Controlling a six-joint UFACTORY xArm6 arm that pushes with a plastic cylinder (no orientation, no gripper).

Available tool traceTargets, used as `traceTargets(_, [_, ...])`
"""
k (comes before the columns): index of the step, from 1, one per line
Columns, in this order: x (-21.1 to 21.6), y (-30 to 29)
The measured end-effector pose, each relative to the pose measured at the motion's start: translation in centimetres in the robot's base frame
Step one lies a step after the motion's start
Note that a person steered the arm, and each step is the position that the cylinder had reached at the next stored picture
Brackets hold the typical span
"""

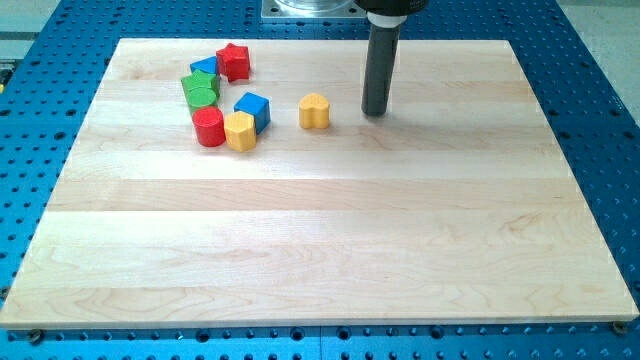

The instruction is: Place the heart at the right side of the cube

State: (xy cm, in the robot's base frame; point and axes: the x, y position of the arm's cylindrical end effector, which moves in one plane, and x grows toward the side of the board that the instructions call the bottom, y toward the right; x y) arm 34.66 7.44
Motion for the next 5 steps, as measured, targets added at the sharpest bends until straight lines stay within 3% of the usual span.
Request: traceTargets(5, [1.1, -6.6])
